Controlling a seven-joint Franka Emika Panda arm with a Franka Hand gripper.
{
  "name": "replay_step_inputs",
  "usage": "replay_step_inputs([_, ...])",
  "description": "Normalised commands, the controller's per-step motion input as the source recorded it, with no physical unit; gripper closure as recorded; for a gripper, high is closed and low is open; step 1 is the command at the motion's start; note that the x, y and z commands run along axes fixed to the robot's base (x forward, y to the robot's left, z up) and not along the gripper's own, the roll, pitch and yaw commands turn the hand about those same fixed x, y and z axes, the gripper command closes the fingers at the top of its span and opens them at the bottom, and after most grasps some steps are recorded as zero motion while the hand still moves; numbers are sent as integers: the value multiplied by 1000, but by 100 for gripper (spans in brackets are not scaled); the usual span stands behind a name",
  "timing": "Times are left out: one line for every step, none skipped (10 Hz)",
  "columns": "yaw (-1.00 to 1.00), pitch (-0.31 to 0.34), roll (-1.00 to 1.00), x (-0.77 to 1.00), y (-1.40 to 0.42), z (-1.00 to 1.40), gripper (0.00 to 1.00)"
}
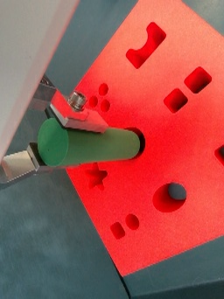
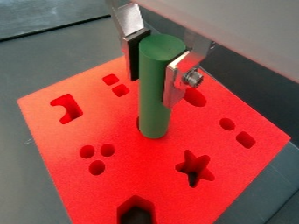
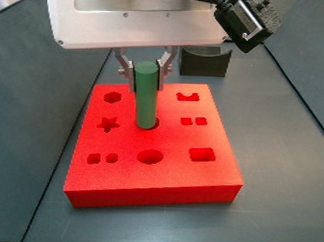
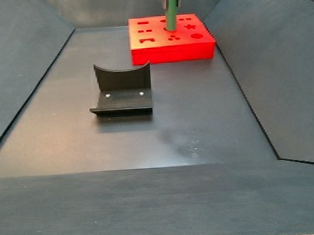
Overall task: Pick up the round object. Move up. Place the round object on the fixture. Regrasp the round object. Move to above the board. Insert the round object.
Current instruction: Insert the round object.
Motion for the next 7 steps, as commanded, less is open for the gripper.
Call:
replay_step_inputs([57,-19,3,86,-29,-106,100])
replay_step_inputs([49,-43,31,20,-31,-143,100])
replay_step_inputs([60,-81,84,0,-83,-223,100])
replay_step_inputs([120,-110,101,0,-186,-280,100])
replay_step_inputs([174,-87,93,0,-243,-246,100])
replay_step_inputs([183,-101,89,0,-200,-283,100])
replay_step_inputs([263,-130,100,0,0,-426,100])
